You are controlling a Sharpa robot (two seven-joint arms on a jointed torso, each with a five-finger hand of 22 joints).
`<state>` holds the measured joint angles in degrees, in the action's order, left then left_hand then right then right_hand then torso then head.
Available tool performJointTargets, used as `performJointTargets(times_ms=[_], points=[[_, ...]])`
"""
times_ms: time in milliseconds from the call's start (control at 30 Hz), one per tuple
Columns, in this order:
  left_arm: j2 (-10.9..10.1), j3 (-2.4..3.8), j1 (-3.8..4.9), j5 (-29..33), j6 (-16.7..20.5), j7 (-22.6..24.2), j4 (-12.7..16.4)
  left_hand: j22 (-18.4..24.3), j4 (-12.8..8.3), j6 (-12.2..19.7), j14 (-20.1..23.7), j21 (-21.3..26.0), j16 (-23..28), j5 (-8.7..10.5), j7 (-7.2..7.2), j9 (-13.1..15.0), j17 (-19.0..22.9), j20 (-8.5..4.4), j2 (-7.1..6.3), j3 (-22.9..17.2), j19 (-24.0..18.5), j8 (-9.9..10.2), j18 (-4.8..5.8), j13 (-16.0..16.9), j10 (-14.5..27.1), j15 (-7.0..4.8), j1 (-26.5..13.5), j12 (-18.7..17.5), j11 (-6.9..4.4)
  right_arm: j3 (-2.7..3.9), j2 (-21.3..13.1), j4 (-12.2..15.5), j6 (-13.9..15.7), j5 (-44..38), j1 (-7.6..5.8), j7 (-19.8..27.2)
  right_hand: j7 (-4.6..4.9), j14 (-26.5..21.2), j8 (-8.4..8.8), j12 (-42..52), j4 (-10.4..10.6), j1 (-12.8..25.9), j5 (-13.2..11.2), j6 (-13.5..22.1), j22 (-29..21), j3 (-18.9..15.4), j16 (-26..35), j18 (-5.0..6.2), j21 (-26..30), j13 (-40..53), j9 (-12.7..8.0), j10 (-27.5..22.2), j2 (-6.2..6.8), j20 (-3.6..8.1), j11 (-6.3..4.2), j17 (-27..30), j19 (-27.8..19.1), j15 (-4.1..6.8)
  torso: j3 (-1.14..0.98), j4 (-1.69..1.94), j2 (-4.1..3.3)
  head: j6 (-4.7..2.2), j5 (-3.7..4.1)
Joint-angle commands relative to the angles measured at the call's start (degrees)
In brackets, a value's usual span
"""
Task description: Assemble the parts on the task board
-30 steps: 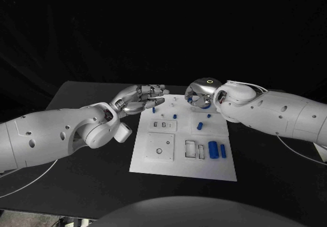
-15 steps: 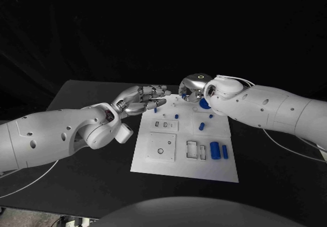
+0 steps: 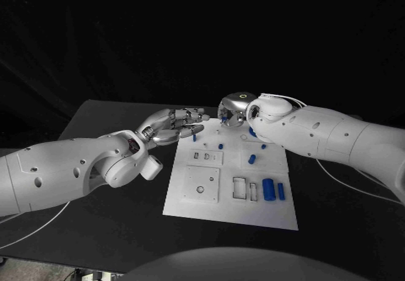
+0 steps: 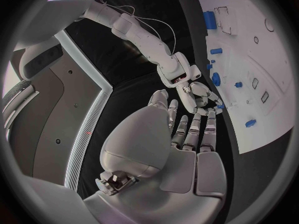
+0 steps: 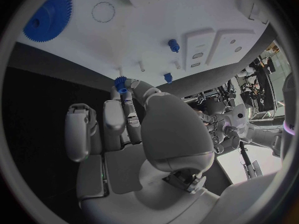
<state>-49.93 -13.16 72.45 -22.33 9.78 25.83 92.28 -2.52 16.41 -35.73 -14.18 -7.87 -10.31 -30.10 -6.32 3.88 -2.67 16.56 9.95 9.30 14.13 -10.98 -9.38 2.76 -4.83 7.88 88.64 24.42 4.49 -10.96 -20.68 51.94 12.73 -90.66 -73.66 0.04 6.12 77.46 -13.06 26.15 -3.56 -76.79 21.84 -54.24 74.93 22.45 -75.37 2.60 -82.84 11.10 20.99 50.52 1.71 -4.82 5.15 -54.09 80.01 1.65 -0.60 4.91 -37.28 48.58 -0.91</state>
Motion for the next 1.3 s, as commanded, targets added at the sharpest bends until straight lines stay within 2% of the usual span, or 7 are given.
performJointTargets(times_ms=[33,167,267,333,600,833,1300], points=[[0.2,0.07,0.13,-0.26,0.24,0.38,0.01,0.03,0.17,0.67,0.11,0.31,-0.09,-0.09,0.12,-0.07,0.0,0.08,-0.02,0.0,-0.27,-0.08,-0.78,0.02,-0.04,0.18,0.62,0.03,0.24,0.06,0.31,-0.7,-1.22,0.61,0.19,-0.23,-0.02,-0.42,0.3,-0.2,-0.05,-0.15,-0.44,0.33,6.14,-0.29,0.39,0.5,0.38,0.05,0.1,1.72,0.35,-0.02,-1.66,0.07,-0.38,-0.03,-0.14,-0.06,-0.2,-0.07,-0.11],[0.19,0.06,0.14,-0.26,0.43,0.41,-0.16,0.07,0.22,5.18,0.79,0.52,0.27,0.36,1.09,-0.59,0.11,0.07,-0.06,0.4,-0.57,1.48,-0.73,-0.08,0.35,0.13,0.27,-0.6,-0.01,0.12,0.64,-1.29,-1.55,0.86,0.3,-0.36,-0.02,-0.45,0.39,-0.33,0.01,-0.08,-0.59,0.42,6.09,-0.33,0.45,0.52,0.45,0.02,0.13,1.7,0.4,-0.03,-1.62,0.15,-0.44,-0.05,-0.25,-0.31,-0.25,-0.12,-0.36],[0.09,0.06,0.14,-0.21,0.69,0.53,-0.24,0.1,0.2,9.67,1.45,0.75,0.58,0.48,4.05,-0.88,0.18,0.06,0.09,0.9,-0.95,2.95,-0.72,-0.14,0.76,0.19,-0.16,-1.3,1.4,0.14,0.81,-1.5,-1.78,0.92,0.45,-0.45,-0.02,-0.51,0.51,-0.51,0.05,-0.07,-0.75,0.56,6.03,-0.32,0.53,0.54,0.53,-0.03,0.15,1.63,0.41,-0.04,-1.61,0.27,-0.51,-0.07,-0.28,-0.39,-0.35,-0.21,-0.52],[0.03,0.06,0.14,-0.19,0.83,0.6,-0.3,0.1,0.18,10.53,1.61,0.8,0.65,0.47,4.87,-0.92,0.2,0.06,0.11,1.04,-1.04,3.19,-0.73,-0.15,0.85,0.2,-0.21,-1.41,1.88,0.15,1.02,-1.74,-1.84,0.95,0.61,-0.45,-0.03,-0.52,0.56,-0.58,0.08,-0.06,-0.85,0.61,6.01,-0.32,0.55,0.54,0.56,-0.05,0.16,1.59,0.42,-0.05,-1.61,0.29,-0.54,-0.08,-0.33,-0.53,-0.42,-0.33,-0.63],[0.1,0.05,0.14,-0.15,0.66,0.46,-0.38,0.07,0.15,9.09,1.74,0.79,0.64,0.41,3.57,-0.68,0.19,0.08,0.25,1.2,-1.0,2.43,-0.74,-0.14,0.9,0.13,-0.13,-1.42,1.18,0.16,1.46,-2.2,-2.01,0.98,1.09,-0.37,-0.02,-0.61,0.77,-0.9,0.16,-0.01,-1.2,0.83,5.94,-0.34,0.66,0.57,0.69,-0.11,0.2,1.45,0.48,-0.08,-1.58,0.45,-0.64,-0.11,-0.5,-0.78,-0.6,-0.38,-0.94],[0.1,0.05,0.14,-0.14,0.72,0.4,-0.45,0.07,0.15,9.14,1.8,0.79,0.69,0.4,3.48,-0.68,0.21,0.08,0.24,1.21,-1.0,2.42,-0.75,-0.14,0.91,0.12,-0.12,-1.47,1.13,0.16,1.58,-2.07,-1.41,0.98,1.19,-0.28,-0.01,-0.63,0.84,-0.99,0.18,0.0,-1.26,0.9,5.93,-0.34,0.69,0.58,0.72,-0.13,0.21,1.41,0.5,-0.08,-1.57,0.48,-0.65,-0.12,-0.61,-0.95,-0.78,-0.58,-1.05],[0.08,0.03,0.14,-0.14,0.58,0.06,-0.56,0.07,0.1,8.45,1.83,0.79,0.66,0.32,2.83,-0.6,0.2,0.08,0.25,1.24,-1.0,2.07,-0.74,-0.13,0.88,0.0,0.05,-1.37,0.7,0.16,1.17,-1.6,2.7,0.65,1.2,-0.44,0.08,-0.48,0.9,-1.04,0.01,-0.35,-1.19,0.83,6.04,-0.18,0.59,0.55,0.68,-0.08,0.31,1.69,0.48,-0.1,-1.5,0.2,-0.52,-0.13,-0.79,-1.36,-1.04,-0.81,-1.51]])
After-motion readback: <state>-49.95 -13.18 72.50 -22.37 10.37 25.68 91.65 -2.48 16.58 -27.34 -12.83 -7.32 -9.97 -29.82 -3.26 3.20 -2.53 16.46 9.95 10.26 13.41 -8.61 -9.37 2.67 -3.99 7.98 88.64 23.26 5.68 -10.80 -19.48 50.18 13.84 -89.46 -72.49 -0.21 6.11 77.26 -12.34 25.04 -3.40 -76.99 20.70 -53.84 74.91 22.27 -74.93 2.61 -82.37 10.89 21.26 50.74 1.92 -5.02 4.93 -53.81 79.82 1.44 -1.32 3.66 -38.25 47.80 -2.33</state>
